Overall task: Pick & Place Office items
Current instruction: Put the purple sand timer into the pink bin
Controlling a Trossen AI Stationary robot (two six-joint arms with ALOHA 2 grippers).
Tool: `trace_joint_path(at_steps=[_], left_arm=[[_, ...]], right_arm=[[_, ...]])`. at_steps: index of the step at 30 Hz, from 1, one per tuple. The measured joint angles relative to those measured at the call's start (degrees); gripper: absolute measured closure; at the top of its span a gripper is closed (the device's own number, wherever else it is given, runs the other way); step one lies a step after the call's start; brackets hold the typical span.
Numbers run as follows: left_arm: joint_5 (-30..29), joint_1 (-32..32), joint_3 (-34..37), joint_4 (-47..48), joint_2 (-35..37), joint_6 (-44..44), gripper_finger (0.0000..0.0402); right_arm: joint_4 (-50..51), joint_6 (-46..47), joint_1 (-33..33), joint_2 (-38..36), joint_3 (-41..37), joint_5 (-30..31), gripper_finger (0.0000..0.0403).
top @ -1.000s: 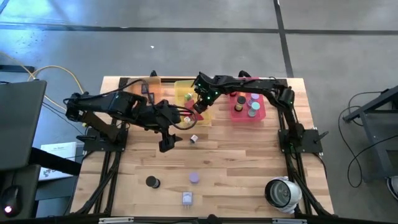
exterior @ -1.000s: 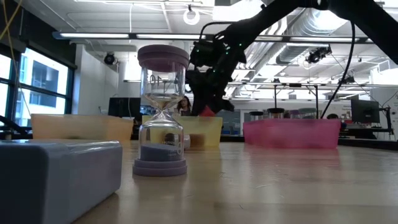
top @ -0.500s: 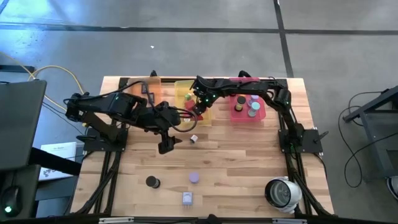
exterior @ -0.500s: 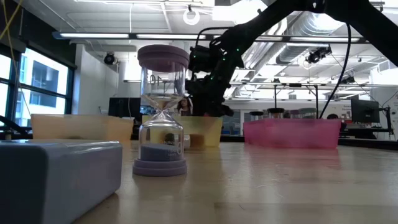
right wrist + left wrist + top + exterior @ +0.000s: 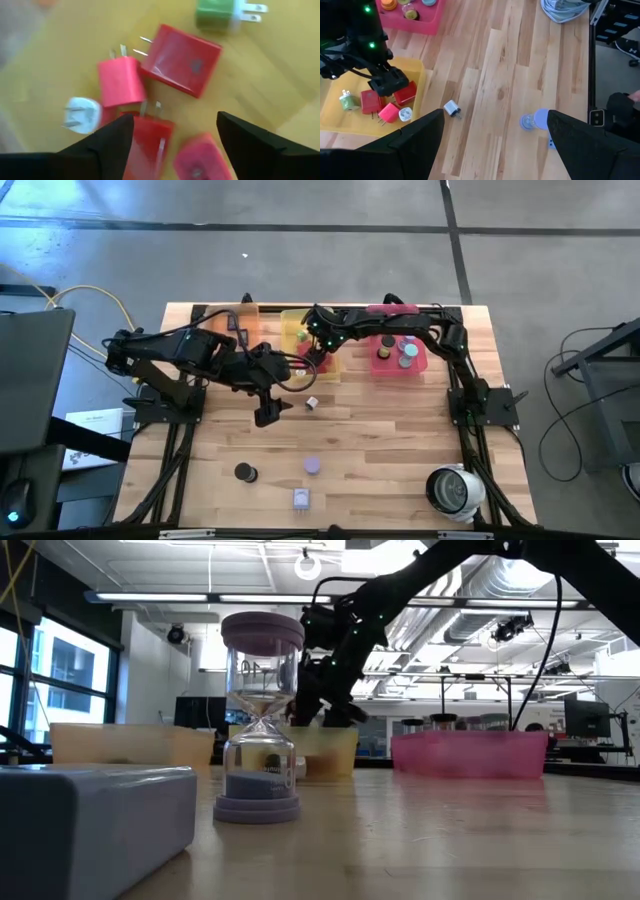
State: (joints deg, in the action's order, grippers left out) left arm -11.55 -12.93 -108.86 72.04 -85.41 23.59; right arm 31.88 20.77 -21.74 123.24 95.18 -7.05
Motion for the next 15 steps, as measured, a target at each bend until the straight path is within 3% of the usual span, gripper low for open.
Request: trace_joint_path(at_steps=[8,15], left_arm=[[0.0,0.0,0.0,0.2,0.0,0.0,0.0057],[-0.1,0.1,0.0,0.4,0.0,-1.1,0.0057]], right_arm=[[-0.5,-4.5,-0.4,-4.1,0.0,-12.0,0.0128],[1.1,-10.5,0.1,-13.6,0.0,-6.9,0.0126]])
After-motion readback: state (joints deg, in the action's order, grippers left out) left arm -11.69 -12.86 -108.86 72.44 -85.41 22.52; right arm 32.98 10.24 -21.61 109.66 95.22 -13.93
